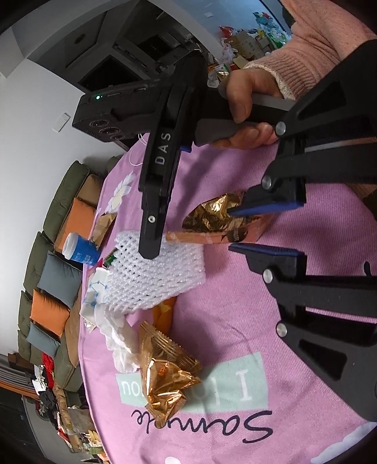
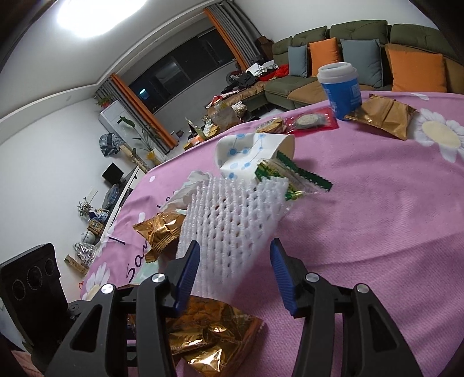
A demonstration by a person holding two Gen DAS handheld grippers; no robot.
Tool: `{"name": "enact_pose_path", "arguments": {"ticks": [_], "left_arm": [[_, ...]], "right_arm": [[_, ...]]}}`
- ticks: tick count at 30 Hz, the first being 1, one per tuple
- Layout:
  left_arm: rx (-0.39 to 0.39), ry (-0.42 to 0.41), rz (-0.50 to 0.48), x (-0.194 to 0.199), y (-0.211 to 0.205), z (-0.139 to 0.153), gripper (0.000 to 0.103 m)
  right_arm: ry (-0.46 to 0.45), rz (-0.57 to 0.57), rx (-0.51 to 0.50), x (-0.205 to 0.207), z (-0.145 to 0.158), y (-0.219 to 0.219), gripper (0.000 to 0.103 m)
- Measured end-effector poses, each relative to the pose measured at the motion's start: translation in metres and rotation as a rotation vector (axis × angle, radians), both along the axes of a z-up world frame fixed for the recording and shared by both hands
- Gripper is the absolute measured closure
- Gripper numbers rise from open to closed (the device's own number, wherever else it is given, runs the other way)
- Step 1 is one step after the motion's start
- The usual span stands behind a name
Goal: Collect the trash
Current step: 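Close the left gripper on the gold foil wrapper while the right gripper grasps the white foam netting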
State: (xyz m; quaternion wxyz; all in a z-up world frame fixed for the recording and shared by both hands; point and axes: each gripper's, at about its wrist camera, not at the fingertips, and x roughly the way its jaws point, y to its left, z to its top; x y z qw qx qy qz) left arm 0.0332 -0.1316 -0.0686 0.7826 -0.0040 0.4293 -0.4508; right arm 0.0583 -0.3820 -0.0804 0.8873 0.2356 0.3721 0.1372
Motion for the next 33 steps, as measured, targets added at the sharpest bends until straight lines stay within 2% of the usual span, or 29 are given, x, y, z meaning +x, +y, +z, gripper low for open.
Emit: {"name": "enact_pose_path", "arguments": {"ticks": [3, 11, 17, 33], "left_arm": [[0.019, -0.014, 0.0, -0.001, -0.001, -0.001, 0.095], [0.003, -0.021, 0.015, -0.002, 0.011, 0.003, 0.096], [-0.019, -0.029, 0.053, -0.001, 0.03, 0.008, 0.097], [-0.076, -0.036, 0.207, -0.001, 0.109, 0.019, 0.097]], "right_arm": [[0.005, 0.007, 0.0, 0.0, -0.001, 0.001, 0.065], [-0.021, 0.014, 0.002, -0.004, 0.003, 0.0, 0.087], [-0.053, 0.013, 0.001, -0.012, 0.013, -0.001, 0.092], [-0.143, 0.019, -0.042, -0.03, 0.047, 0.01, 0.092]]}}
